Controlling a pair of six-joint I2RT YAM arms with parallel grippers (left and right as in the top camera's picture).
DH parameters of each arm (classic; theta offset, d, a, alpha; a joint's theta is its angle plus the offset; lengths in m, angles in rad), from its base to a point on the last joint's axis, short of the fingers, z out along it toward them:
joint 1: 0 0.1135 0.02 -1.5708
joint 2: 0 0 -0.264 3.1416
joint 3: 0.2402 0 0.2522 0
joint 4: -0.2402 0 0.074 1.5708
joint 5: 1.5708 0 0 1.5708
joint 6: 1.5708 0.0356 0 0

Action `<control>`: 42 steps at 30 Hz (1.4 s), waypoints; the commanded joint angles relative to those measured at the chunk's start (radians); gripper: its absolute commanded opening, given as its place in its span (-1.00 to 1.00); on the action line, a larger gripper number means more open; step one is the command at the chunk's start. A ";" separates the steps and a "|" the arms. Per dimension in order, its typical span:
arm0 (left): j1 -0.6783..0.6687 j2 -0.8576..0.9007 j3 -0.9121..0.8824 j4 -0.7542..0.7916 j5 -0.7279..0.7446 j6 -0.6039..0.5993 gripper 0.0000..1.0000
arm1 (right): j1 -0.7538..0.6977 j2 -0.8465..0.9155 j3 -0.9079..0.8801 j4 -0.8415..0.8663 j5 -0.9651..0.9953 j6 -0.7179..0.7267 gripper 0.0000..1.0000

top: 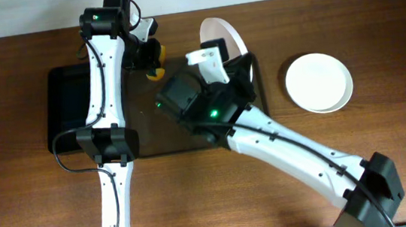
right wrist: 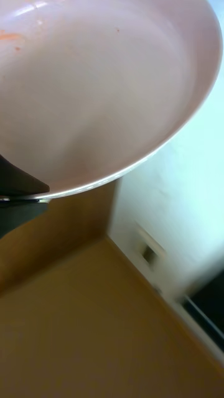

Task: Clean dirty plates on tray and stack at the side
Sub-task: 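Carry the plate with the right gripper onto the stack at right, then release the plate and lower the sponge into the black tray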

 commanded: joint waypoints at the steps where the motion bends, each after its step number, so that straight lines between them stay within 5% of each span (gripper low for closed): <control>1: 0.005 -0.051 0.003 -0.001 -0.006 -0.007 -0.99 | -0.167 -0.030 0.003 -0.030 -0.408 0.045 -0.92; 5: 0.005 -0.051 0.003 -0.001 -0.065 -0.007 -0.99 | -0.691 -0.037 0.003 -0.047 -1.094 0.006 -0.92; 9: 0.005 -0.052 0.003 0.007 -0.113 -0.007 -0.99 | -1.044 0.088 -0.012 -0.043 -1.240 -0.016 -0.91; 16: 0.005 -0.201 0.003 -0.001 -0.424 -0.079 -1.00 | -1.096 0.302 -0.013 -0.019 -1.265 -0.016 -0.91; 29: 0.128 -0.232 0.003 -0.001 -0.452 -0.079 -0.99 | -1.159 0.274 0.008 -0.179 -1.255 -0.016 -0.89; 30: 0.128 -0.232 0.003 -0.001 -0.452 -0.079 -1.00 | -1.159 0.274 0.022 -0.175 -1.263 -0.016 -0.44; 31: 0.128 -0.232 0.003 -0.001 -0.453 -0.079 -0.99 | -1.153 0.274 0.034 -0.180 -1.283 -0.017 0.54; 32: 0.130 -0.232 0.003 -0.001 -0.453 -0.079 -0.99 | -1.139 0.274 0.046 -0.183 -1.335 -0.067 0.97; 36: 0.187 -0.232 -0.042 -0.001 -0.486 -0.127 -0.99 | -1.030 0.273 0.083 -0.175 -1.351 -0.083 0.97; 42: 0.227 -0.232 -0.465 0.027 -0.486 -0.127 -0.99 | -0.907 0.273 0.144 -0.177 -1.339 -0.091 0.96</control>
